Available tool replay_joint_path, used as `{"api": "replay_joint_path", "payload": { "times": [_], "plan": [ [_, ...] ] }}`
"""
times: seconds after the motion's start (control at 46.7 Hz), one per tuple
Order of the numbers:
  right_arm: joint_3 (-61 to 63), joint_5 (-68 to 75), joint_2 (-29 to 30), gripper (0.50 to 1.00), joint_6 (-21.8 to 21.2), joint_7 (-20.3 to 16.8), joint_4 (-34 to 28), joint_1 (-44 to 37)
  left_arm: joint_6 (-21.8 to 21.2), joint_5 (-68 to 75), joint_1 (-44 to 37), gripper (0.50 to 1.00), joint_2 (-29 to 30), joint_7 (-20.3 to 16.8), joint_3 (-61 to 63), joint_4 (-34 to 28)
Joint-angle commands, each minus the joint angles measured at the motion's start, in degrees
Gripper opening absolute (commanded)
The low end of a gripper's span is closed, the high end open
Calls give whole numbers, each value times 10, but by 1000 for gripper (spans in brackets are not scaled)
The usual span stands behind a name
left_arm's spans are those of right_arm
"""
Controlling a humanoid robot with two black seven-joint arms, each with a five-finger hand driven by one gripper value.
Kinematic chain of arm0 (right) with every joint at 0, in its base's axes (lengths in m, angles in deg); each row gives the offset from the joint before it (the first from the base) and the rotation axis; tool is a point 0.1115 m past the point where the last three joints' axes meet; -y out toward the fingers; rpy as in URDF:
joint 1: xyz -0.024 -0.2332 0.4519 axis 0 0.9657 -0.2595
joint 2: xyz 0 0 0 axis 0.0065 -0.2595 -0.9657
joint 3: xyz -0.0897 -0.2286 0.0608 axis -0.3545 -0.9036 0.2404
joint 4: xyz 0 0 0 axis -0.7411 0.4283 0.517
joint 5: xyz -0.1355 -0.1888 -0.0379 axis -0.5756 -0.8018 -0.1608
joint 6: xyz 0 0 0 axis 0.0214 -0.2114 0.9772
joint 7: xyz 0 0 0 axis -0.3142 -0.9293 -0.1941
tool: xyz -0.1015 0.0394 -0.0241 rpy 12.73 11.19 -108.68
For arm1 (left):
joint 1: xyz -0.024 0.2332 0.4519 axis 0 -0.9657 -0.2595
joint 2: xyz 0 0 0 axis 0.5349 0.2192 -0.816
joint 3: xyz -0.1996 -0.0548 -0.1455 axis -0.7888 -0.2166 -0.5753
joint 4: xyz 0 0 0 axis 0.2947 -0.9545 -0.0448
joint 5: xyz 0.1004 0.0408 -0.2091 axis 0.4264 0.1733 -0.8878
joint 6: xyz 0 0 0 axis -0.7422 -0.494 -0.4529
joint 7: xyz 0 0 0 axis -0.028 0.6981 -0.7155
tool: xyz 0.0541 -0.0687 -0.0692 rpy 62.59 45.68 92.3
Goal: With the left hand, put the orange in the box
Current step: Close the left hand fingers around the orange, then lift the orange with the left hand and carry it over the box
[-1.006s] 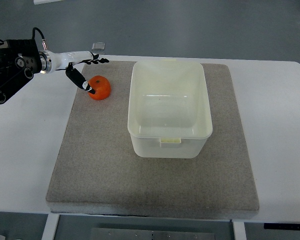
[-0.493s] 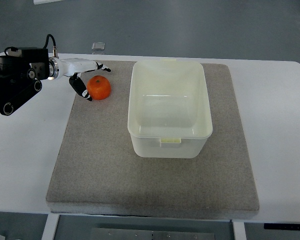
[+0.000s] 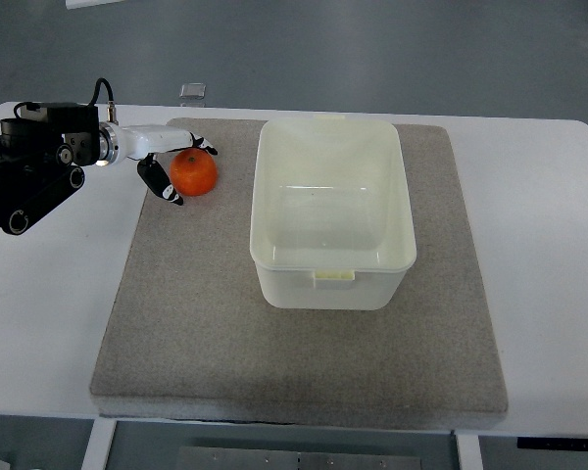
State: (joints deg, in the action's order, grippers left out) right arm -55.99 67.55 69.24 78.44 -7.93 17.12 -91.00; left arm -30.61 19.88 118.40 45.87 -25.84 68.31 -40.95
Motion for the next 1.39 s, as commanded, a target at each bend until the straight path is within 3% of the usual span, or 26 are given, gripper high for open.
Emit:
{"api": "replay_joint_path", "payload": {
  "times": [0.0, 0.064, 0.15, 0.171, 0.578, 0.814, 1.028, 1.37],
  "plan": [
    [0, 0, 0, 932, 0, 0, 0, 1, 0, 0, 0, 733, 0, 0, 0, 1],
    [0, 0, 0, 932, 0, 0, 0, 0, 0, 0, 0, 654, 0, 0, 0, 1],
    [0, 0, 0, 932, 0, 0, 0, 0, -1, 2, 0, 510, -1, 0, -1, 2],
    [0, 0, 0, 932, 0, 0, 0, 1, -1, 5, 1, 500, -1, 0, -1, 2],
    [0, 0, 0, 932, 0, 0, 0, 0, 5, 16, 39, 500, 40, 0, -18, 43],
    [0, 0, 0, 932, 0, 0, 0, 1, 55, -30, 85, 500, 64, -1, -45, 57],
    [0, 0, 0, 932, 0, 0, 0, 0, 60, -45, 96, 500, 112, -1, -46, 171],
    [0, 0, 0, 932, 0, 0, 0, 0, 63, -57, 97, 500, 115, 0, -47, 297]
  ]
}}
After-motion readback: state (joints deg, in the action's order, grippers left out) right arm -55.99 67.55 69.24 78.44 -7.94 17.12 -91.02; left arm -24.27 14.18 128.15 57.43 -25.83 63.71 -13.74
